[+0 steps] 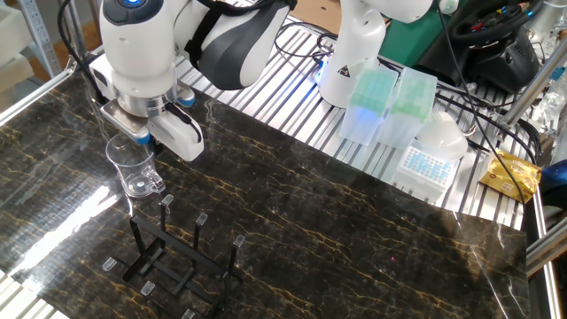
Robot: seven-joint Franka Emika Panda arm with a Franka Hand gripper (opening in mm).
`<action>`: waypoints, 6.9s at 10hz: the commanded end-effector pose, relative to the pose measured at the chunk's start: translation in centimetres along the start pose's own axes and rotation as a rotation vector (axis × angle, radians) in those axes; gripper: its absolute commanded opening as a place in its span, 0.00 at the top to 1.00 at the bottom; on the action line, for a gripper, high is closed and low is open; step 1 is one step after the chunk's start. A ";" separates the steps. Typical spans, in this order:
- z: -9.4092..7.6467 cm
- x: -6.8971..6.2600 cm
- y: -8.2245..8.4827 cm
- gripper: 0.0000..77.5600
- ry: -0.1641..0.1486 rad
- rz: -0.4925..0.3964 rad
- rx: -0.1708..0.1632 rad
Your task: Put the cup on the cup rack
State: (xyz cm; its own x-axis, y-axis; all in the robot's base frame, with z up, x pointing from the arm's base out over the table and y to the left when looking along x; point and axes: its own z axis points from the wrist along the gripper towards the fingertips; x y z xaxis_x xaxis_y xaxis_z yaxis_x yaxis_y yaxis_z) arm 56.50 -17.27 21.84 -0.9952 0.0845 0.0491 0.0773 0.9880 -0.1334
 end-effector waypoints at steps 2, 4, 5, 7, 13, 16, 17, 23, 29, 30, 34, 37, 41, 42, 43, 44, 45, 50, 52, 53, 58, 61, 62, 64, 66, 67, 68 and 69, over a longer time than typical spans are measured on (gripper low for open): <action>-0.1 -0.1 -0.1 1.00 -0.008 -0.009 0.003; 0.0 -0.2 -0.5 1.00 -0.008 -0.016 0.006; 0.0 -0.4 -0.9 1.00 -0.008 -0.023 0.006; 0.2 -0.6 -1.6 1.00 -0.009 -0.037 0.010; 1.8 -0.6 -4.4 1.00 -0.013 -0.085 0.016; 2.9 -0.5 -4.4 1.00 -0.027 -0.090 0.005; 2.9 -0.5 -4.3 1.00 -0.027 -0.089 0.001; 3.6 -0.6 -2.9 1.00 -0.027 -0.071 -0.017; 4.1 -0.4 -2.0 1.00 -0.019 -0.068 -0.074; 4.1 -0.3 -1.8 1.00 -0.015 -0.059 -0.096; 3.6 1.9 2.5 1.00 0.007 0.033 -0.106; 4.2 2.6 3.8 1.00 0.001 0.061 -0.101; 4.2 2.6 3.8 1.00 0.001 0.068 -0.099; 4.2 2.6 3.8 1.00 0.004 0.074 -0.099; 4.2 2.6 3.8 1.00 0.005 0.077 -0.098; 3.9 2.5 3.7 1.00 0.005 0.081 -0.076; 3.1 2.4 3.3 1.00 0.001 0.078 -0.042; 2.1 0.7 -1.8 1.00 0.016 0.003 -0.038; 2.3 -0.1 -3.7 1.00 0.017 -0.020 -0.060; 2.4 -0.4 -4.4 1.00 0.019 -0.022 -0.054; 3.7 -0.3 -4.8 1.00 0.016 -0.010 -0.051; 5.3 -0.1 -4.6 1.00 0.007 -0.011 -0.055; 5.6 0.1 -4.6 1.00 0.012 -0.016 -0.058; 6.0 1.0 -4.3 1.00 0.022 -0.018 -0.081; 6.3 2.1 -3.7 1.00 0.027 -0.015 -0.091; 6.4 2.5 -3.5 1.00 0.027 -0.011 -0.092; 6.5 3.7 -2.4 1.00 0.037 0.012 -0.101; 6.4 4.5 -1.4 1.00 0.043 0.033 -0.098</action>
State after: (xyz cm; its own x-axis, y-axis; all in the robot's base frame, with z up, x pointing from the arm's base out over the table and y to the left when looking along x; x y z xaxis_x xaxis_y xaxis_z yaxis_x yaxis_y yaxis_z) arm 52.82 -20.78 15.99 -0.9931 0.0837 0.0826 0.0806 0.9959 -0.0401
